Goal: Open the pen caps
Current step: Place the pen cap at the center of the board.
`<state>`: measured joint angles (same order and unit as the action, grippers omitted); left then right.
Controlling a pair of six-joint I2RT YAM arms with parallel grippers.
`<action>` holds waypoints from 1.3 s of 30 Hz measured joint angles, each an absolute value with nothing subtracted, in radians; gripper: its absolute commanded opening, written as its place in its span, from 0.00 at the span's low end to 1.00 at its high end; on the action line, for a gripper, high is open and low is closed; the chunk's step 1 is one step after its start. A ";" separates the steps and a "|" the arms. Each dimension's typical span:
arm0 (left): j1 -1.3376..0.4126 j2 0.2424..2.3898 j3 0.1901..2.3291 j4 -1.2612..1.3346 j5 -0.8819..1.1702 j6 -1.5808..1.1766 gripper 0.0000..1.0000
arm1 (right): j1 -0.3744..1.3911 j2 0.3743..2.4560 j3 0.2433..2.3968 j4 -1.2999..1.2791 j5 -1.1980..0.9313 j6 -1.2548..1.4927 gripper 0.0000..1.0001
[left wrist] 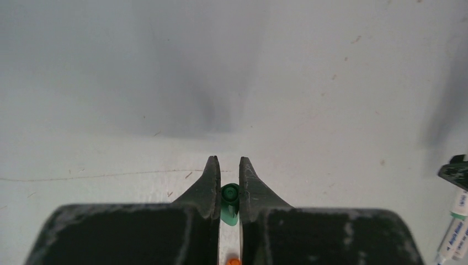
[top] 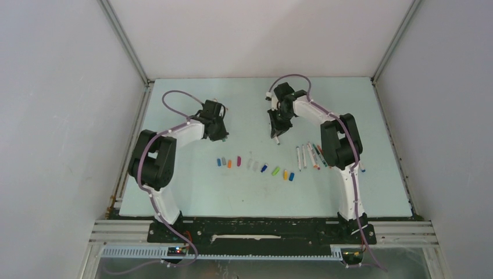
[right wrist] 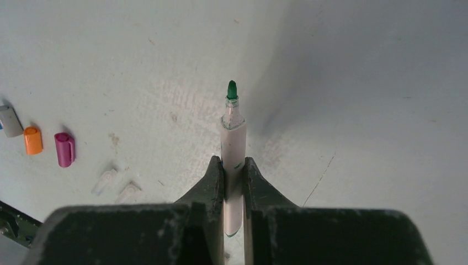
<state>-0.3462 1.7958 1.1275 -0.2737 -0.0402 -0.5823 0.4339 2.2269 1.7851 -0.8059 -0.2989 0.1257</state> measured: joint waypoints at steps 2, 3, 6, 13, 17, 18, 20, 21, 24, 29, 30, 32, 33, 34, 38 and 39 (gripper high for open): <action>-0.346 1.828 1.146 -0.286 -0.040 -0.577 0.11 | 0.435 2.236 1.802 -0.809 -0.282 0.133 0.06; -0.346 1.841 1.155 -0.293 -0.040 -0.575 0.12 | 0.435 2.241 1.811 -0.810 -0.278 0.134 0.07; -0.346 1.867 1.175 -0.306 -0.039 -0.573 0.17 | 0.435 2.261 1.827 -0.811 -0.261 0.143 0.11; -0.345 1.887 1.188 -0.322 -0.038 -0.565 0.30 | 0.434 2.284 1.828 -0.818 -0.242 0.150 0.17; -0.345 1.888 1.192 -0.328 -0.038 -0.563 0.39 | 0.431 2.284 1.828 -0.818 -0.240 0.150 0.19; -0.344 1.888 1.193 -0.330 -0.038 -0.559 0.40 | 0.429 2.284 1.828 -0.818 -0.241 0.150 0.20; -0.343 1.888 1.195 -0.334 -0.038 -0.555 0.41 | 0.427 2.284 1.828 -0.818 -0.243 0.150 0.20; -0.342 1.887 1.196 -0.337 -0.038 -0.551 0.41 | 0.426 2.284 1.828 -0.818 -0.244 0.150 0.21; -0.338 1.885 1.201 -0.353 -0.038 -0.543 0.43 | 0.416 2.281 1.828 -0.818 -0.251 0.148 0.22; -0.333 1.837 1.201 -0.376 -0.039 -0.523 0.51 | 0.396 2.239 1.822 -0.818 -0.262 0.141 0.23; -0.333 1.816 1.201 -0.378 -0.038 -0.519 0.51 | 0.393 2.226 1.822 -0.819 -0.266 0.139 0.24; -0.333 1.769 1.201 -0.376 -0.038 -0.511 0.52 | 0.388 2.203 1.821 -0.818 -0.270 0.136 0.24; -0.333 1.742 1.201 -0.376 -0.038 -0.507 0.52 | 0.387 2.193 1.821 -0.817 -0.272 0.133 0.24; -0.333 1.715 1.201 -0.376 -0.038 -0.503 0.53 | 0.387 2.187 1.821 -0.817 -0.274 0.131 0.24; -0.333 1.607 1.196 -0.367 -0.038 -0.490 0.53 | 0.389 2.178 1.821 -0.813 -0.274 0.123 0.24; -0.333 1.586 1.193 -0.363 -0.038 -0.488 0.53 | 0.389 2.178 1.820 -0.814 -0.274 0.123 0.24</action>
<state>-0.3328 1.5864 1.1927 -0.3630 -0.0380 -0.4885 0.3885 2.1784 1.8198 -0.8143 -0.2741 0.1234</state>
